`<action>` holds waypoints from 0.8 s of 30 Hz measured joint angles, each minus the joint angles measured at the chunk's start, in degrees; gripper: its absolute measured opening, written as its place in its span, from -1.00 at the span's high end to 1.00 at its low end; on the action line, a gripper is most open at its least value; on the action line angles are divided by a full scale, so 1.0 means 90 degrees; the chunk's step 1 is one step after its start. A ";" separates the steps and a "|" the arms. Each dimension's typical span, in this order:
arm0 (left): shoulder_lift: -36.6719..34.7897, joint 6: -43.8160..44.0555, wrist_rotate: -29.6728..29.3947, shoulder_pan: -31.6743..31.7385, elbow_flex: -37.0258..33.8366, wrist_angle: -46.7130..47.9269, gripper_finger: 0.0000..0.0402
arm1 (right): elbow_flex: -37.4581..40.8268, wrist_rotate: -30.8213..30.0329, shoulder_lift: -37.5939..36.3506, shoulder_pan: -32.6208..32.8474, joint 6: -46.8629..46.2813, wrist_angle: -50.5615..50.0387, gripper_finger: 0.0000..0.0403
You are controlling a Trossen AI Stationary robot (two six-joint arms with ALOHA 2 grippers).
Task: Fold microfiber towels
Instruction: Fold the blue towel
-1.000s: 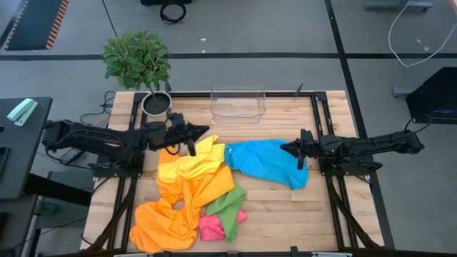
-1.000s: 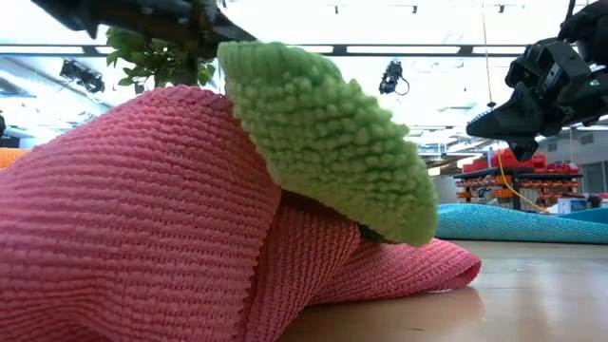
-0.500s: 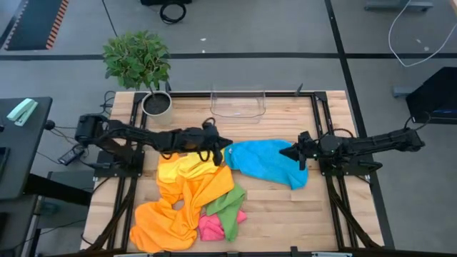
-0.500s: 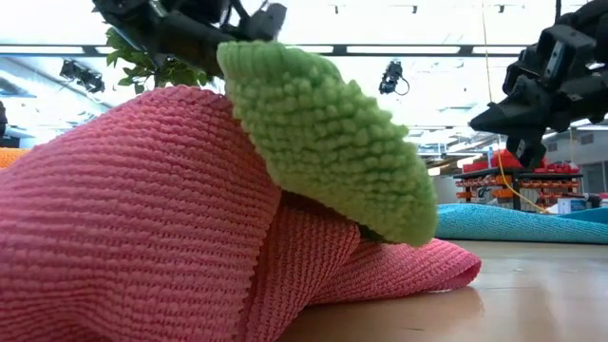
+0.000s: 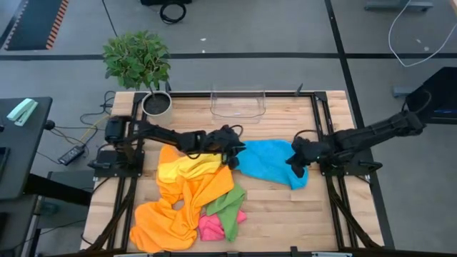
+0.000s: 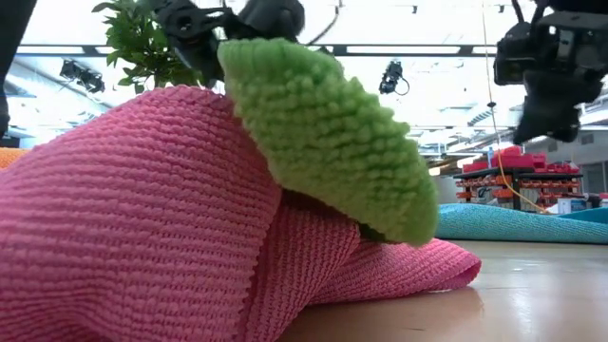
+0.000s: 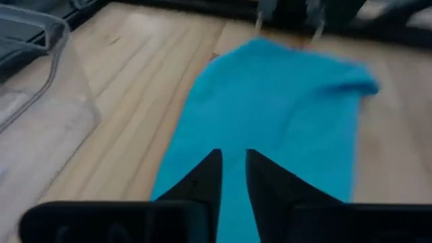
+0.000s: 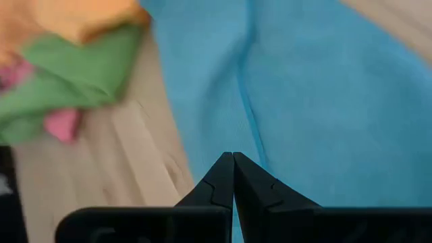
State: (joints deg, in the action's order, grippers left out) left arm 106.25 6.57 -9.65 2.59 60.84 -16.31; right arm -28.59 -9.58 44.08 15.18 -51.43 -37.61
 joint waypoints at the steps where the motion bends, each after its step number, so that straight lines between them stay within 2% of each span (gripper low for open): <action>1: 0.0101 -0.0160 -0.0010 0.0044 0.0149 0.0309 0.55 | -0.0107 0.0004 0.0171 0.0098 -0.0131 -0.0188 0.92; 4: 0.0383 -0.0357 0.0033 0.0217 0.0595 0.1217 0.43 | -0.0233 0.0026 0.0584 0.0394 -0.0490 -0.0485 0.92; 9: 0.0708 -0.0326 0.0771 0.0564 0.0884 0.2221 0.25 | -0.0218 -0.0001 0.1073 0.0788 -0.1044 -0.0544 0.88; 18: 0.0819 -0.0165 0.0831 0.0899 0.0891 0.2289 0.08 | -0.0207 -0.0236 0.1445 0.0930 -0.1374 -0.0551 0.48; 24: 0.0901 0.0079 0.1435 0.0897 0.0884 0.2304 0.12 | -0.0207 -0.0195 0.1471 0.0930 -0.1720 -0.0562 0.28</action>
State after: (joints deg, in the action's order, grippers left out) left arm 114.36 7.28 3.26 10.66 68.80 4.42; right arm -30.46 -11.34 57.32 23.55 -66.91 -42.67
